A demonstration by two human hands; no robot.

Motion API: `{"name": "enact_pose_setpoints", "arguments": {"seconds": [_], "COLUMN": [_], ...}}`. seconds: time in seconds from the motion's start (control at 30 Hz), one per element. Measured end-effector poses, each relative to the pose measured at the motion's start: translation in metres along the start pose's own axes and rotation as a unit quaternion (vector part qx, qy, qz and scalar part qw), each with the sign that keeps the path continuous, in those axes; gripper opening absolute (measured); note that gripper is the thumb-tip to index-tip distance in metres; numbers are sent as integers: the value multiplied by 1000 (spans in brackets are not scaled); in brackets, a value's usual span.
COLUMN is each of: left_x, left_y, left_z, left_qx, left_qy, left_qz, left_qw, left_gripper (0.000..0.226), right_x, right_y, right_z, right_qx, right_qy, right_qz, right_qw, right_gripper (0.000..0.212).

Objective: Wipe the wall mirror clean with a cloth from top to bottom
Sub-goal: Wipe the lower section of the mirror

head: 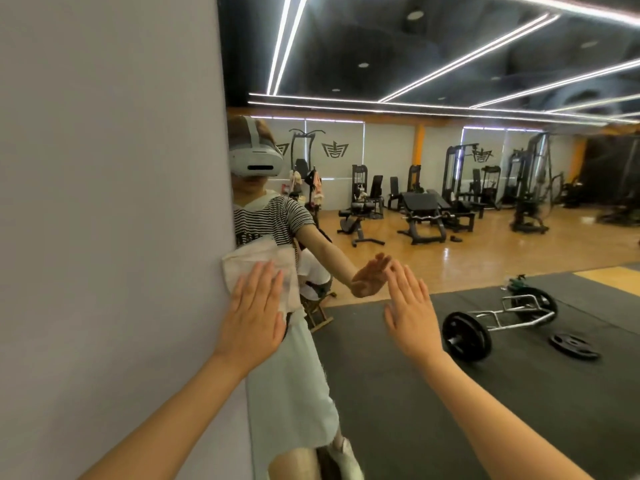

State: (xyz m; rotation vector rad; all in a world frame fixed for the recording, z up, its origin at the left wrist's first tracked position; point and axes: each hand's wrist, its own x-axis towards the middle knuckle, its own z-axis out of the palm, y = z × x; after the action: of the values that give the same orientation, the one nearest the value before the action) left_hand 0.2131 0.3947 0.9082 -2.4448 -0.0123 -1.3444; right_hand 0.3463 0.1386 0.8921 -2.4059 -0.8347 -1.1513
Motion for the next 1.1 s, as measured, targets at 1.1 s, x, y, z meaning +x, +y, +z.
{"name": "enact_pose_setpoints", "arguments": {"seconds": [1.1], "left_x": [31], "left_y": [23], "left_z": [41], "left_qx": [82], "left_qy": [80], "left_qz": [-241], "left_qw": [964], "left_gripper": [68], "right_x": [59], "right_y": [172], "right_z": [51], "right_qx": [2], "right_qy": [205], "right_qz": [-159], "right_qw": [966], "right_gripper": [58]}}
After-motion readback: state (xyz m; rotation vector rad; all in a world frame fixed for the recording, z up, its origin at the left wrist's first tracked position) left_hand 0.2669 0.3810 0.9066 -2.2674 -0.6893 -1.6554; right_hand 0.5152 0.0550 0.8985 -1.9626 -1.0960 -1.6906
